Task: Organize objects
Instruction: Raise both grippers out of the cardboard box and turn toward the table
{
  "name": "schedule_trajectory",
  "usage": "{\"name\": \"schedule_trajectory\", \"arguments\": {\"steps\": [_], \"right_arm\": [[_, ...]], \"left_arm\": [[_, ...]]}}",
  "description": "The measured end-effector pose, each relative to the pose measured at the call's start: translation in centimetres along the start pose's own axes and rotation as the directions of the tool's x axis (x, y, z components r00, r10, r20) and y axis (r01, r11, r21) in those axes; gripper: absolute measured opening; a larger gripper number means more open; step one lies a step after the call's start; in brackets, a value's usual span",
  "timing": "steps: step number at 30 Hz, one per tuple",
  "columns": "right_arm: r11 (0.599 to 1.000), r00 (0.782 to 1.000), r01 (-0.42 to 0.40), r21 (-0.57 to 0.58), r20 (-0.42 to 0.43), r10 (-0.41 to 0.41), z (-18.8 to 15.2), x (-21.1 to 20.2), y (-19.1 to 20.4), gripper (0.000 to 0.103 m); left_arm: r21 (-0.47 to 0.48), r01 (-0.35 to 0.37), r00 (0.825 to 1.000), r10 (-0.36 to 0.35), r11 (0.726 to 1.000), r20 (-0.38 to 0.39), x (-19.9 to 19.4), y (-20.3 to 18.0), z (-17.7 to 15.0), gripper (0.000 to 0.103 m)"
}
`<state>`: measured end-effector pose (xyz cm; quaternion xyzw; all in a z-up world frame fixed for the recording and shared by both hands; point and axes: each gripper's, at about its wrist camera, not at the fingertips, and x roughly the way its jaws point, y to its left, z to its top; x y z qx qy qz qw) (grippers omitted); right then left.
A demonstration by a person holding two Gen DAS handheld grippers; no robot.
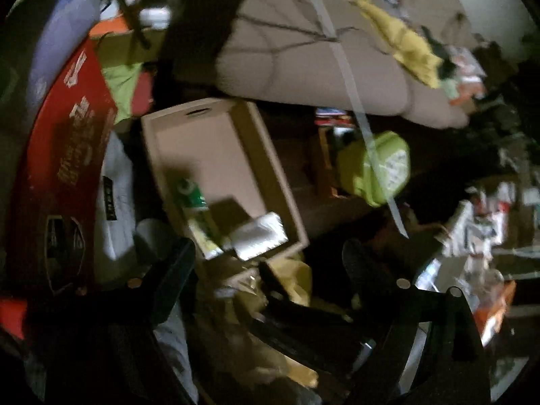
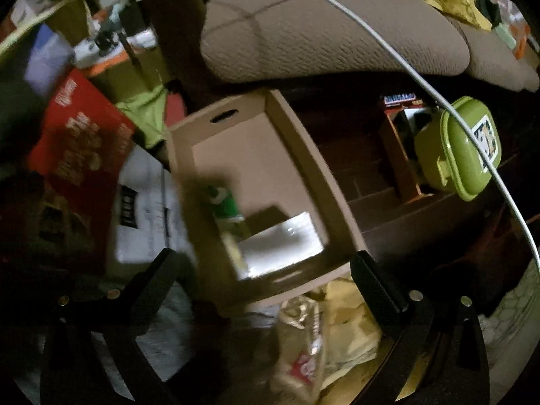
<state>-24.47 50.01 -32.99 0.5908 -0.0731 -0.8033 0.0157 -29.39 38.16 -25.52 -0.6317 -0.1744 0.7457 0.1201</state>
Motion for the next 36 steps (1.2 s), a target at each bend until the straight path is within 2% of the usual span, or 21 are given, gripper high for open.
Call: {"name": "schedule_trajectory", "arguments": {"steps": [4, 7, 11, 15, 17, 19, 21, 23, 24, 26, 28, 30, 32, 33, 36], "right_arm": [[0.999, 0.999, -0.046, 0.028, 0.008, 0.046, 0.0, -3.2, 1.3, 0.103], [0.998, 0.999, -0.033, 0.062, 0.004, 0.033, -0.2, -5.7, 1.5, 0.103], [0.999, 0.997, -0.006, 0.052, 0.075, 0.002, -1.0, -10.5, 2.2, 0.103], [0.999, 0.983, 0.007, 0.035, 0.181, -0.013, -1.5, -16.0, 3.1, 0.103], [0.999, 0.974, 0.026, 0.027, 0.224, -0.031, -1.5, -18.7, 3.8, 0.103], [0.998, 0.96, 0.053, 0.016, 0.274, -0.056, -1.3, -21.4, 4.6, 0.103], [0.998, 0.946, 0.061, 0.008, 0.318, -0.06, -1.2, -24.0, 5.7, 0.103], [0.998, 0.929, 0.066, -0.006, 0.366, -0.059, -1.2, -26.7, 7.0, 0.103], [0.997, 0.914, 0.081, -0.016, 0.401, -0.068, -1.3, -28.3, 8.0, 0.103], [0.99, 0.886, 0.132, -0.038, 0.453, -0.101, -1.6, -30.5, 9.7, 0.102], [0.976, 0.851, 0.211, -0.062, 0.504, -0.152, -2.0, -32.2, 11.7, 0.102], [0.963, 0.828, 0.25, -0.096, 0.537, -0.161, -2.4, -33.5, 13.7, 0.102], [0.954, 0.813, 0.269, -0.134, 0.563, -0.15, -2.8, -34.4, 15.5, 0.103], [0.95, 0.808, 0.273, -0.155, 0.572, -0.139, -3.0, -34.7, 16.5, 0.103], [0.942, 0.804, 0.273, -0.197, 0.585, -0.111, -3.5, -34.9, 19.0, 0.103]], "left_arm": [[0.082, -0.015, 1.0, 0.013, 0.996, 0.02, -4.2, -2.0, -1.2, 0.087], [0.109, 0.037, 0.999, -0.039, 0.993, 0.017, -6.8, -2.4, -1.8, 0.087], [0.135, 0.04, 0.993, -0.054, 0.99, 0.102, -11.2, -2.6, -2.6, 0.087], [0.18, -0.01, 0.976, -0.03, 0.984, 0.215, -16.2, -2.6, -3.8, 0.087], [0.206, -0.047, 0.96, -0.013, 0.977, 0.28, -18.9, -2.4, -4.6, 0.087], [0.221, -0.091, 0.935, 0.007, 0.971, 0.354, -22.0, -1.9, -5.4, 0.087], [0.219, -0.123, 0.905, 0.019, 0.968, 0.425, -24.6, -1.0, -6.2, 0.088], [0.203, -0.158, 0.868, 0.037, 0.966, 0.496, -27.2, 0.2, -7.0, 0.088], [0.184, -0.179, 0.843, 0.054, 0.966, 0.536, -28.8, 1.2, -7.6, 0.089], [0.147, -0.205, 0.818, 0.087, 0.968, 0.568, -30.6, 3.1, -8.1, 0.091], [0.122, -0.201, 0.807, 0.094, 0.972, 0.583, -32.4, 5.0, -8.8, 0.091], [0.105, -0.191, 0.791, 0.089, 0.976, 0.606, -33.9, 6.6, -9.6, 0.091], [0.076, -0.2, 0.764, 0.107, 0.977, 0.636, -35.4, 8.5, -10.3, 0.092], [0.043, -0.217, 0.743, 0.136, 0.975, 0.655, -36.2, 9.7, -10.6, 0.093], [-0.019, -0.224, 0.712, 0.177, 0.975, 0.679, -37.3, 12.6, -10.9, 0.093]]}}
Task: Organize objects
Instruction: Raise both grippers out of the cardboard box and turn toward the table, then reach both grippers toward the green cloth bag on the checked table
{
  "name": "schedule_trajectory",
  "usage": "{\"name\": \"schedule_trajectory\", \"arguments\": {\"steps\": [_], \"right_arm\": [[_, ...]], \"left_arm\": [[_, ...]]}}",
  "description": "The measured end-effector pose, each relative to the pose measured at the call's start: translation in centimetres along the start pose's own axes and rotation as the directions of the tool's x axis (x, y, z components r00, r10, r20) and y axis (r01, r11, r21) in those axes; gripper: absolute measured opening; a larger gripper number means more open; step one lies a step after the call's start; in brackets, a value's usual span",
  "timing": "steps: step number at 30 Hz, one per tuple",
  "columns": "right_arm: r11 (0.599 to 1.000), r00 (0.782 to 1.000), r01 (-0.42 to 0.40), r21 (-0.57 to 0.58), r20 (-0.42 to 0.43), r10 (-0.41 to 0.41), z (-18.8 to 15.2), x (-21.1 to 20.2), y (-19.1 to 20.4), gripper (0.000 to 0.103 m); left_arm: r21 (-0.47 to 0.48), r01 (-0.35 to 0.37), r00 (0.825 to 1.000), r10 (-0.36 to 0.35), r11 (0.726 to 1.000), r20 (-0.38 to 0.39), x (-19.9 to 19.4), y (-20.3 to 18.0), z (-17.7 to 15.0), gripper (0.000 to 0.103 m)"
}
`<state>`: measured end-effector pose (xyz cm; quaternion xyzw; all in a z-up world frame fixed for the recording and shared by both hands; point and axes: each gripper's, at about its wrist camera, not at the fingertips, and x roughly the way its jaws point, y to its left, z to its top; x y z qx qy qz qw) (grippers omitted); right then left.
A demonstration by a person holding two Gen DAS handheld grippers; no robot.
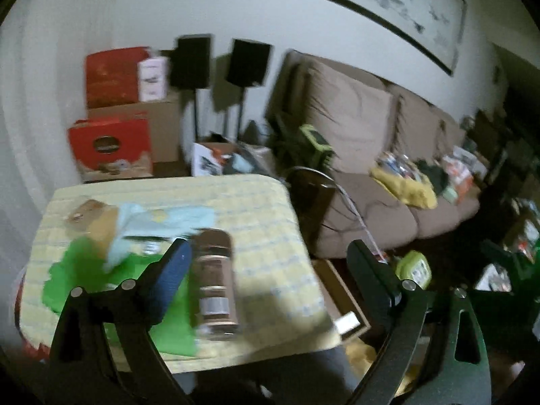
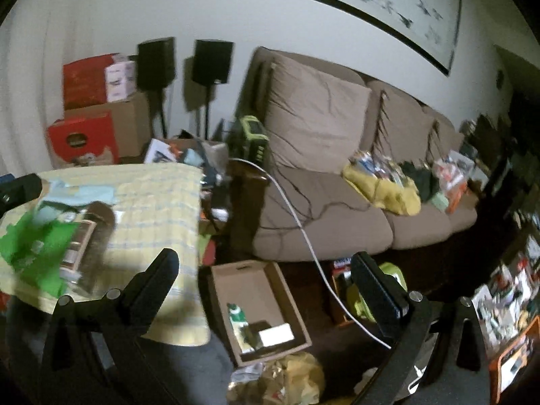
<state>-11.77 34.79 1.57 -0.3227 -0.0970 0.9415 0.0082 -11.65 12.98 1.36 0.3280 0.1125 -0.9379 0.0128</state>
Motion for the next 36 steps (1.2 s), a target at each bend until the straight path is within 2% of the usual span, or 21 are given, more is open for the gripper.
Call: {"name": "schedule_trajectory", "arguments": {"steps": [5, 9, 10, 12, 13, 15, 18, 22, 23, 26, 29, 31, 34, 36], "right_arm": [[0.998, 1.0, -0.013, -0.067, 0.014, 0.014, 0.8, -0.3, 3.8, 0.103], [0.994, 0.998, -0.035, -0.104, 0.039, 0.039, 1.6, -0.4, 6.4, 0.103], [0.994, 0.997, -0.053, -0.099, 0.042, 0.058, 1.8, -0.5, 6.7, 0.102], [0.987, 0.988, -0.145, -0.065, 0.046, 0.148, 2.4, -0.6, 7.1, 0.102], [0.977, 0.977, -0.208, -0.035, 0.047, 0.21, 2.7, -0.7, 7.1, 0.102], [0.959, 0.958, -0.284, 0.017, 0.057, 0.282, 3.4, -0.6, 7.2, 0.102], [0.948, 0.948, -0.314, 0.045, 0.067, 0.311, 4.5, -0.3, 8.0, 0.102], [0.932, 0.935, -0.351, 0.091, 0.086, 0.344, 5.8, 0.0, 8.8, 0.103], [0.929, 0.932, -0.358, 0.094, 0.095, 0.35, 5.9, 0.1, 9.2, 0.103], [0.937, 0.94, -0.338, 0.086, 0.066, 0.334, 5.5, 1.1, 10.7, 0.102], [0.928, 0.931, -0.364, 0.078, 0.036, 0.362, 4.1, 2.0, 11.9, 0.102], [0.928, 0.929, -0.369, 0.052, 0.011, 0.369, 2.7, 2.6, 12.5, 0.102], [0.938, 0.937, -0.345, 0.044, -0.049, 0.347, 0.6, 3.9, 12.5, 0.102], [0.927, 0.924, -0.367, 0.082, -0.082, 0.373, -0.3, 4.8, 12.2, 0.102]], "left_arm": [[-0.062, -0.032, 0.999, 0.034, 0.998, 0.031, -0.7, 5.1, -0.1, 0.093], [-0.193, 0.011, 0.983, 0.025, 0.981, 0.182, -2.9, 10.8, -0.8, 0.093], [-0.228, 0.014, 0.976, 0.036, 0.973, 0.214, -3.4, 12.5, -0.9, 0.093], [-0.267, -0.005, 0.964, 0.075, 0.964, 0.254, -4.3, 14.9, -1.1, 0.093], [-0.28, -0.024, 0.957, 0.103, 0.96, 0.271, -4.9, 16.3, -1.2, 0.093], [-0.301, -0.066, 0.945, 0.156, 0.951, 0.286, -5.5, 18.2, -1.5, 0.093], [-0.331, -0.112, 0.929, 0.217, 0.937, 0.299, -6.6, 21.3, -2.0, 0.093], [-0.382, -0.138, 0.919, 0.263, 0.914, 0.295, -7.6, 24.2, -2.8, 0.093], [-0.391, -0.142, 0.919, 0.267, 0.909, 0.29, -7.7, 24.5, -2.8, 0.093], [-0.406, -0.159, 0.922, 0.283, 0.9, 0.266, -7.7, 25.6, -3.4, 0.093], [-0.396, -0.201, 0.923, 0.309, 0.896, 0.229, -7.5, 26.0, -3.7, 0.093], [-0.413, -0.221, 0.926, 0.323, 0.883, 0.196, -7.5, 26.2, -3.9, 0.093], [-0.443, -0.143, 0.944, 0.257, 0.885, 0.209, -8.2, 26.7, -4.4, 0.093], [-0.448, -0.113, 0.95, 0.229, 0.887, 0.213, -8.2, 27.0, -4.4, 0.093]]}}
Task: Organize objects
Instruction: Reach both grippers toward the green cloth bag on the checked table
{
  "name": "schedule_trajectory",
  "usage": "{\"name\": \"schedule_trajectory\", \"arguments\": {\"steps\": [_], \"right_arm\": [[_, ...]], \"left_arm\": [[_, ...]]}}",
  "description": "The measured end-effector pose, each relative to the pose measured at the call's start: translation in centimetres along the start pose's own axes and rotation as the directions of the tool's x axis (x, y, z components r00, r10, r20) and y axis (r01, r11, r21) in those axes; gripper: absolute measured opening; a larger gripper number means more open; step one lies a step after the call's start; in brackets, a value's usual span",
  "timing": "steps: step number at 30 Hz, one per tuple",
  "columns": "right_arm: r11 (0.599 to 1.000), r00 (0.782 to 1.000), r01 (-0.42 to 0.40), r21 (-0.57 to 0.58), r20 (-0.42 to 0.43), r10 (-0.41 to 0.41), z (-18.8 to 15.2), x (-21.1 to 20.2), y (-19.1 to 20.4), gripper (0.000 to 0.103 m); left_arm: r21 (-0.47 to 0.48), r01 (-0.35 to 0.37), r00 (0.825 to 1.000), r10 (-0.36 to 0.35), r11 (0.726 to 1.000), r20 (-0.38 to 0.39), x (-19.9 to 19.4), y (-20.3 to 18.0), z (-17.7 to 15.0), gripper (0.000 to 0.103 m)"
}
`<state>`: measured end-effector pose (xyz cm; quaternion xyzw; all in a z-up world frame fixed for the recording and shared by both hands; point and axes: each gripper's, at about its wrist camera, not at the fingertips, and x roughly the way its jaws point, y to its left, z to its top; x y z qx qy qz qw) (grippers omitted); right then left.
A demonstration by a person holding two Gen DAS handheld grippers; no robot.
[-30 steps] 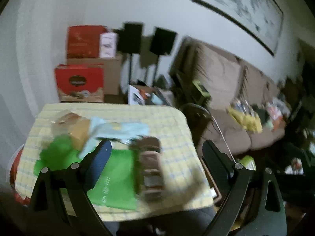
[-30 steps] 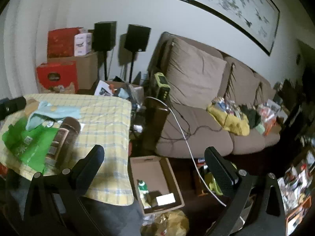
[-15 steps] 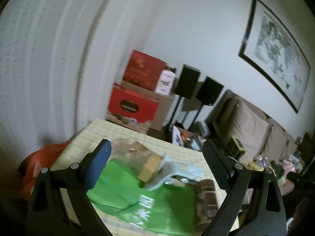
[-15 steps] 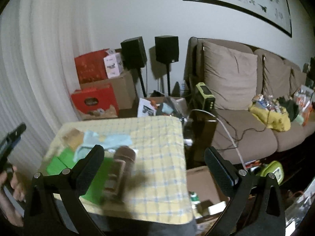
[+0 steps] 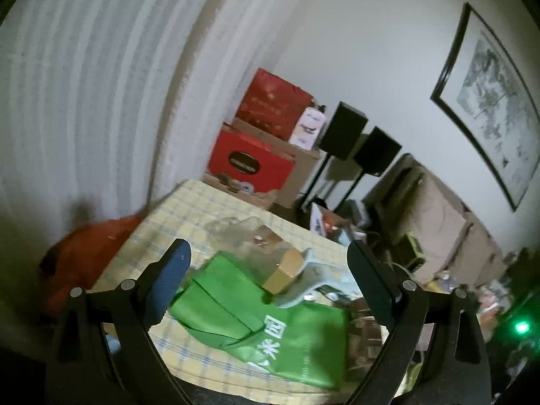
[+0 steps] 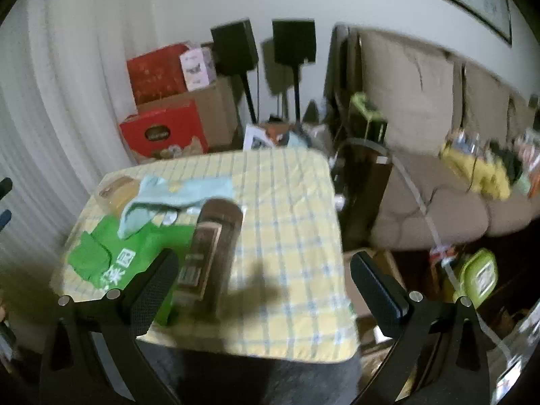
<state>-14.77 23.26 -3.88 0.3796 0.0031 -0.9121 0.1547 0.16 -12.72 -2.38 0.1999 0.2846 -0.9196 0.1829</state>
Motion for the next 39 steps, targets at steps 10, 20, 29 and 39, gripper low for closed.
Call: {"name": "schedule_trajectory", "arguments": {"steps": [10, 20, 29, 39], "right_arm": [[0.988, 0.984, -0.151, -0.015, -0.101, 0.149, -1.9, 1.5, 2.8, 0.101], [0.926, 0.915, -0.336, -0.17, -0.291, 0.278, -6.3, 5.5, 12.0, 0.074], [0.937, 0.905, -0.306, -0.169, -0.355, 0.232, -6.9, 10.6, 12.0, 0.06], [0.974, 0.917, -0.202, -0.103, -0.369, 0.151, -6.5, 13.2, 10.1, 0.065]], "left_arm": [[0.037, -0.151, 0.986, 0.153, 0.988, -0.06, 3.9, 3.2, -1.5, 0.092], [0.169, -0.138, 0.951, 0.179, 0.976, -0.253, 10.7, 5.2, -5.3, 0.087], [0.168, -0.17, 0.95, 0.207, 0.971, -0.233, 12.7, 7.7, -6.4, 0.087], [0.122, -0.073, 0.925, 0.113, 0.99, -0.362, 15.2, 8.1, -8.0, 0.066]]}}
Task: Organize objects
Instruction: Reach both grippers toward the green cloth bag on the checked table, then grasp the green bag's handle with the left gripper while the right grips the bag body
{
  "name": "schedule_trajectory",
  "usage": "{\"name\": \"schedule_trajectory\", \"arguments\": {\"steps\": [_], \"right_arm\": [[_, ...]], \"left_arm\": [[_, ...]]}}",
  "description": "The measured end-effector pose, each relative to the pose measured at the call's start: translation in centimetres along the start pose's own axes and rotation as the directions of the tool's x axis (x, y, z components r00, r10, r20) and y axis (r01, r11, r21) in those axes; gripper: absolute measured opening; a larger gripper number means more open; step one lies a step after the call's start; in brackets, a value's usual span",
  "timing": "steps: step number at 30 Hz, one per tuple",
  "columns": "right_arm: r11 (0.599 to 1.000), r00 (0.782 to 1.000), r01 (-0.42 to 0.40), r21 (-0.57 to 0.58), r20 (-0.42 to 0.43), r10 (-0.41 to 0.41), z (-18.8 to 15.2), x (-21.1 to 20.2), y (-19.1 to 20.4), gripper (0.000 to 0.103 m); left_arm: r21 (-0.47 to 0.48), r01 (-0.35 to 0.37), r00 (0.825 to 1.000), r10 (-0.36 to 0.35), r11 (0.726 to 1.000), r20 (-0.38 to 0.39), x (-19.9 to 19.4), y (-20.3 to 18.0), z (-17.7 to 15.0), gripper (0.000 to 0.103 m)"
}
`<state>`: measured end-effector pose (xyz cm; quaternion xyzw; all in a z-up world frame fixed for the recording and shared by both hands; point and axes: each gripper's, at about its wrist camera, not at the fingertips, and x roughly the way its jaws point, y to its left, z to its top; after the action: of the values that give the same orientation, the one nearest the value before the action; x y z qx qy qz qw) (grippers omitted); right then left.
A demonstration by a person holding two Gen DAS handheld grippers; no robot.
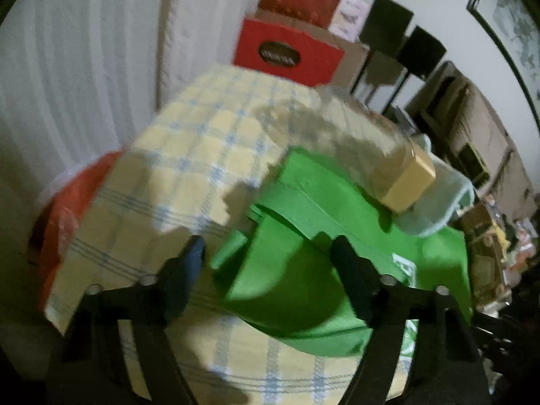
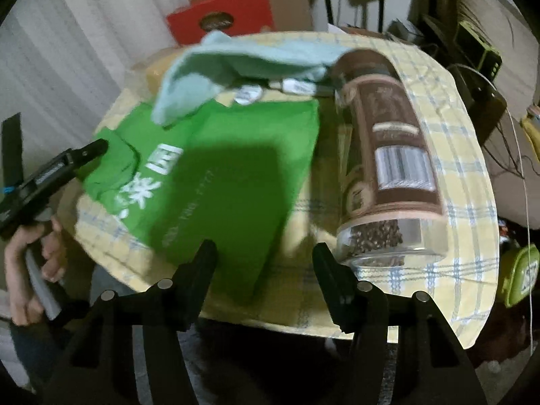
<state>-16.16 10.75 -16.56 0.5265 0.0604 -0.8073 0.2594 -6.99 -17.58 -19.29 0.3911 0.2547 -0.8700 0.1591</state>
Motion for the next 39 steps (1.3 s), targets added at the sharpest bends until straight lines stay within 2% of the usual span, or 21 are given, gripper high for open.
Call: {"name": "schedule_trajectory", "arguments": {"steps": [1, 5, 7, 8, 10, 12, 17, 21, 23, 25, 26, 28, 29, 31, 35, 37, 39], "right_arm": [[1.0, 1.0, -0.01, 0.007, 0.011, 0.01, 0.0, 0.1, -0.1, 0.069], [1.0, 0.999, -0.012, -0.008, 0.029, 0.013, 0.2, 0.4, 0.3, 0.072], [0.998, 0.998, -0.057, -0.011, 0.027, 0.057, 0.2, 0.4, 0.6, 0.06], [0.997, 0.997, -0.071, -0.012, 0.026, 0.072, 0.1, 0.3, 0.8, 0.06], [0.999, 0.998, -0.031, -0.036, 0.046, 0.033, 0.0, -0.2, 1.2, 0.058], [0.999, 0.998, -0.015, -0.049, 0.062, 0.018, 0.0, -0.9, 1.4, 0.055], [0.994, 0.985, -0.107, -0.038, 0.135, 0.111, 0.1, -4.2, 0.9, 0.046], [0.992, 0.978, -0.118, -0.043, 0.166, 0.123, -0.2, -6.2, 0.5, 0.045], [0.993, 0.984, -0.117, -0.033, 0.129, 0.121, -0.6, -5.7, 0.0, 0.044], [0.989, 0.984, -0.148, 0.011, 0.099, 0.146, -1.0, -4.5, -0.7, 0.043], [0.986, 0.984, -0.161, 0.029, 0.083, 0.159, -1.3, -4.0, -1.0, 0.04], [0.988, 0.987, -0.153, 0.028, 0.055, 0.151, -2.0, -3.4, -1.2, 0.025], [0.99, 0.989, -0.138, 0.019, 0.046, 0.137, -2.2, -3.2, -1.2, 0.025], [0.993, 0.992, -0.115, 0.012, 0.045, 0.115, -2.3, -3.1, -1.2, 0.025], [0.994, 0.992, -0.109, 0.015, 0.073, 0.107, -1.9, -3.2, -1.3, 0.026], [0.993, 0.99, -0.118, 0.017, 0.081, 0.116, -1.9, -2.9, -1.1, 0.03], [0.996, 0.993, -0.089, 0.001, 0.077, 0.089, -1.9, -2.2, -0.4, 0.034]], "left_arm": [[-0.016, 0.019, 1.0, -0.019, 1.0, -0.002, -0.1, 0.1, -0.1, 0.066], [-0.011, 0.022, 1.0, -0.022, 1.0, -0.016, -0.8, 0.0, -0.2, 0.056], [0.078, 0.006, 0.999, -0.003, 0.997, -0.043, -1.3, -1.2, -0.4, 0.057], [0.115, -0.007, 0.999, 0.013, 0.993, -0.049, -1.6, -1.7, -0.5, 0.057], [0.171, -0.015, 0.998, 0.026, 0.985, -0.062, -2.8, -2.7, -0.7, 0.056], [0.188, -0.014, 0.997, 0.028, 0.982, -0.07, -4.1, -3.2, -0.5, 0.056], [0.229, -0.019, 1.0, 0.017, 0.973, 0.007, -9.2, -4.3, 0.1, 0.055], [0.232, 0.019, 1.0, -0.016, 0.972, -0.016, -11.0, -4.7, 0.0, 0.058], [0.221, 0.022, 0.999, -0.015, 0.975, -0.032, -10.8, -4.5, -0.1, 0.058], [0.151, 0.037, 0.999, -0.031, 0.988, -0.043, -10.6, -3.2, -0.3, 0.058], [0.119, 0.041, 0.998, -0.036, 0.992, -0.048, -10.6, -2.7, -0.2, 0.058], [0.064, 0.038, 0.999, -0.036, 0.997, -0.04, -10.9, -1.6, 0.0, 0.058], [0.057, 0.032, 0.999, -0.03, 0.998, -0.031, -11.0, -1.4, 0.1, 0.058], [0.059, 0.0, 1.0, 0.002, 0.998, -0.031, -10.8, -1.1, 0.0, 0.065], [0.054, -0.09, 0.995, 0.092, 0.994, -0.033, -8.7, -0.6, -0.4, 0.066], [0.051, -0.085, 0.993, 0.089, 0.995, -0.074, -6.9, -0.2, -0.8, 0.068], [0.048, -0.081, 0.991, 0.085, 0.996, -0.105, -5.3, 0.0, -1.1, 0.068]]}}
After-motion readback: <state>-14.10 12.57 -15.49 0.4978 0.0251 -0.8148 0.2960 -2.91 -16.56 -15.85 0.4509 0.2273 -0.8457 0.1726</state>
